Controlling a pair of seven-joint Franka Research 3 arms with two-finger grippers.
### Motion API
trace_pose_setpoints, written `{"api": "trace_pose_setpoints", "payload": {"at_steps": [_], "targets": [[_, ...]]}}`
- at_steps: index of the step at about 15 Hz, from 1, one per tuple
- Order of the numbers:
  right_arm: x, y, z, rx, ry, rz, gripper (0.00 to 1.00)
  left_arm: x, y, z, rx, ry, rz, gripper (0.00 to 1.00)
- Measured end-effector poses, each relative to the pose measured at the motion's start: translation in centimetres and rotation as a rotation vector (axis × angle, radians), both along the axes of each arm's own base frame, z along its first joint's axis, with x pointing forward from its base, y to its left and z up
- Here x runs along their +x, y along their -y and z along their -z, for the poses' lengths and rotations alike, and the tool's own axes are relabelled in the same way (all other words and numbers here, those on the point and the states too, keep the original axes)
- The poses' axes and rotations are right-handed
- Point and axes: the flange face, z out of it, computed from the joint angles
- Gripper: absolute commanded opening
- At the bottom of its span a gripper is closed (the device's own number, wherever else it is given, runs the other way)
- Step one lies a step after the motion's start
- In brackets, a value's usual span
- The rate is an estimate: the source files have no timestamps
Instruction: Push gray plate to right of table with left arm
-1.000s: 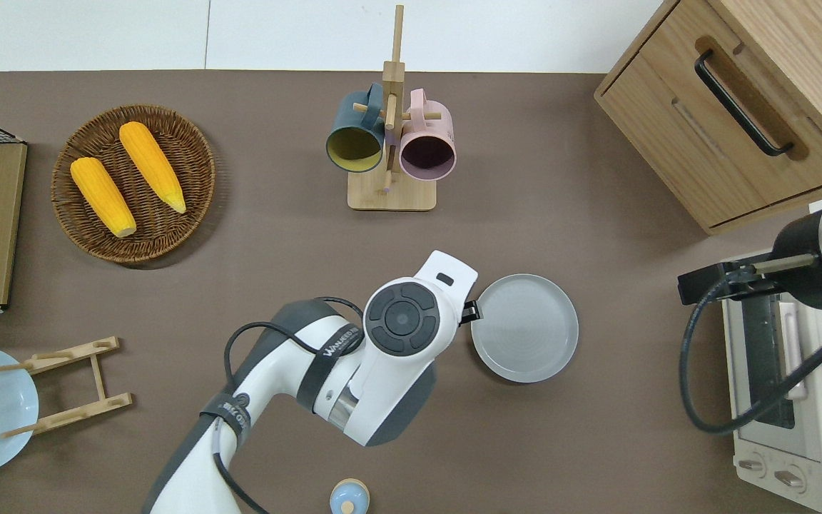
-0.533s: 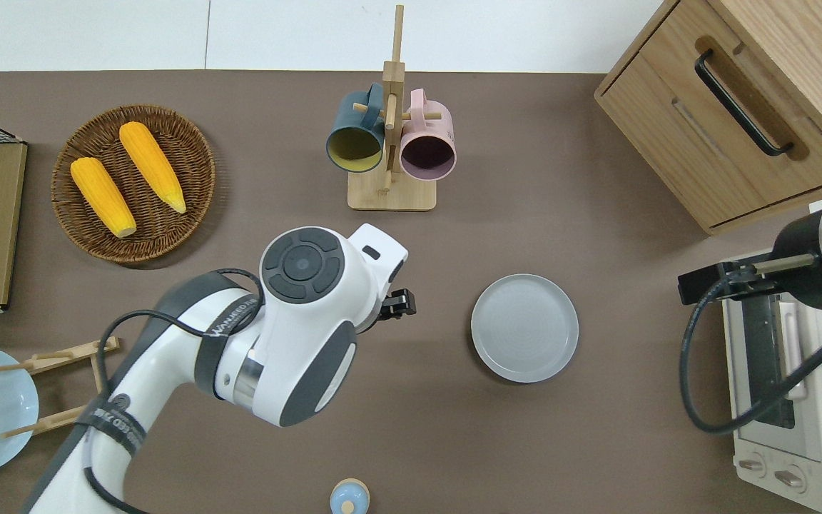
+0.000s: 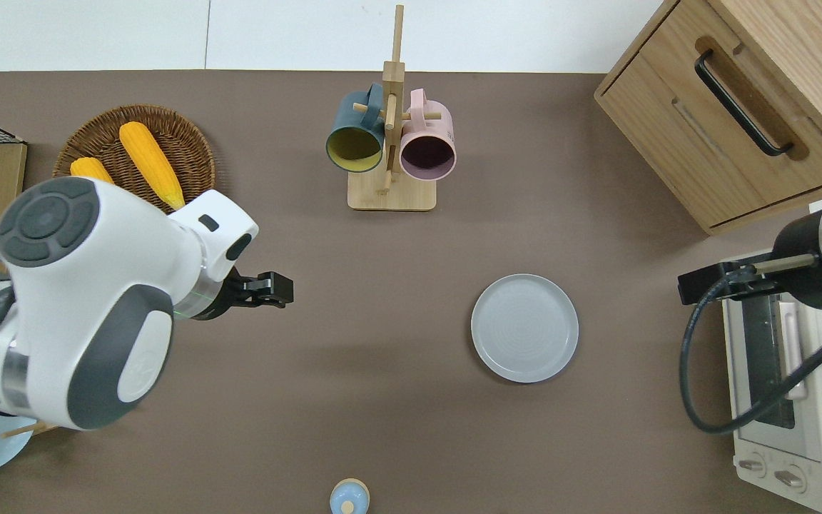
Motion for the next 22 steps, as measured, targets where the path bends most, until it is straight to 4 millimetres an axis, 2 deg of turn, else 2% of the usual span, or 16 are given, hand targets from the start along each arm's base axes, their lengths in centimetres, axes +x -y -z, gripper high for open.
{"api": "trace_pose_setpoints", "payload": {"at_steps": [7,12,17,22], "targets": [[0.0,0.0,0.0,0.000,0.000,0.000,0.983,0.6,-7.3,-3.0,0.012,0.045,0.040,0.99],[0.0,0.0,0.0,0.000,0.000,0.000,0.983,1.1,-11.5,-6.8,0.048,0.077,0.104,0.99],[0.0,0.0,0.0,0.000,0.000,0.000,0.983,1.1,-14.6,-10.4,0.081,0.087,0.142,0.99],[0.0,0.0,0.0,0.000,0.000,0.000,0.983,0.8,-15.6,-11.7,0.106,0.080,0.163,0.99]]}}
